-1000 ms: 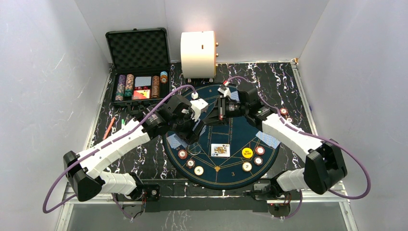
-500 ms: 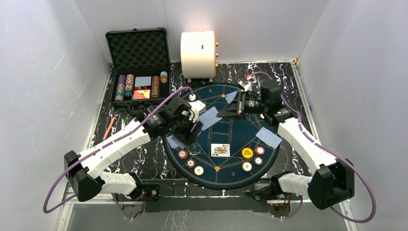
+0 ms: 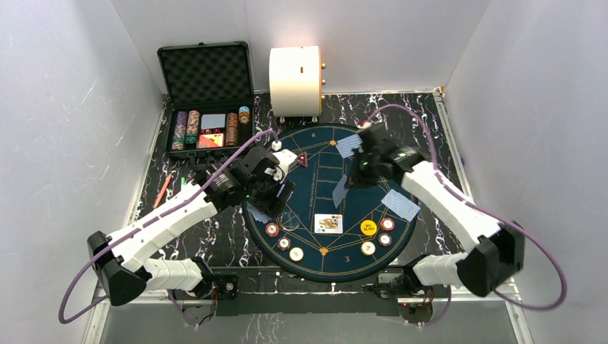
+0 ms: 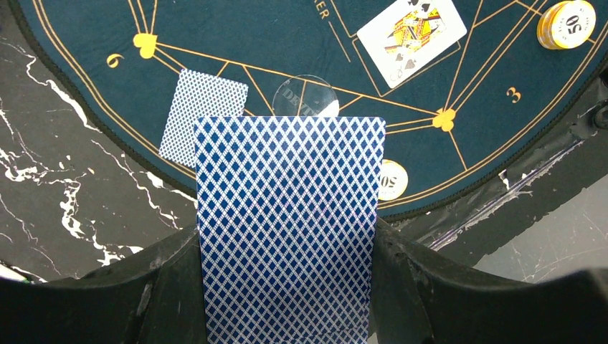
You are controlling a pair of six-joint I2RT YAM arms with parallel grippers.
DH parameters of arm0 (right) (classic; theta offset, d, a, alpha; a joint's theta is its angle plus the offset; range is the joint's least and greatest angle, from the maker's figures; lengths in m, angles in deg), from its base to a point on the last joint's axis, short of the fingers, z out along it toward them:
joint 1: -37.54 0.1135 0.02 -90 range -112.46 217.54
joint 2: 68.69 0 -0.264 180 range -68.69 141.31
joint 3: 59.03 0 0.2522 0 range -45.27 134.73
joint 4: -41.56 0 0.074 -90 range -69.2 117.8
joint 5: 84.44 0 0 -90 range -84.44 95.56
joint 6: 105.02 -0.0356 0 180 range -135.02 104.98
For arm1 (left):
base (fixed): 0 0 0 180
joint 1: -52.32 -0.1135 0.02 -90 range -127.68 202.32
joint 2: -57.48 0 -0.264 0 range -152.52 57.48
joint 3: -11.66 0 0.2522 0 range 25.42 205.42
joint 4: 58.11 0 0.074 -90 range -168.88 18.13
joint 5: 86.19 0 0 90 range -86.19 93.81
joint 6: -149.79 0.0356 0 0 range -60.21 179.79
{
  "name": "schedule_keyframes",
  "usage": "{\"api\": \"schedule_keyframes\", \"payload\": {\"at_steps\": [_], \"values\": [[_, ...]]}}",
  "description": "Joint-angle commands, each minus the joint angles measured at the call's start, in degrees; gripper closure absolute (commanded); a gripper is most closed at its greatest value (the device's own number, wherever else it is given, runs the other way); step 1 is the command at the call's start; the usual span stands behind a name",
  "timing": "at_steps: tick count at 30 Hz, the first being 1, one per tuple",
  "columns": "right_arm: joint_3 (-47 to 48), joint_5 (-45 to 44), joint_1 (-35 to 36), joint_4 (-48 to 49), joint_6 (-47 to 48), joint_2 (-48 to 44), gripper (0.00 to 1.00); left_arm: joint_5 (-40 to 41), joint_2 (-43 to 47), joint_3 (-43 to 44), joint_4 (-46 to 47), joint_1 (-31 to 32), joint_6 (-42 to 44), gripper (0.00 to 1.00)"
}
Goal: Distribute texas hold em gaming equipment
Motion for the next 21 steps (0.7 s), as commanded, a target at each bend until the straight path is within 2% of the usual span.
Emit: {"api": "schedule_keyframes", "payload": {"at_steps": [1,7,11,15,21], "values": [[3.80,-35.77,12.96,-16.51,-7.02,7.36,1.00,1.69,3.75,0.75,-1.60,-0.30,-1.34,1.00],[13.04,-53.42,24.45,-30.42,-18.49,20.71,1.00,0.80,6.60,-0.77,-1.63,-0.33,-1.08,1.00],[18.22,-58.98,29.86,-34.42,-21.60,30.70,1.00,0.45,7.62,-1.07,-1.56,-0.34,-1.12,1.00],[23.15,-58.16,31.60,-32.84,-19.46,38.87,1.00,0.43,8.24,-0.70,-1.73,-0.30,-1.17,1.00],[24.83,-56.88,34.60,-27.62,-16.48,45.16,1.00,0.79,8.98,-0.36,-2.68,-0.32,-1.36,1.00]]}}
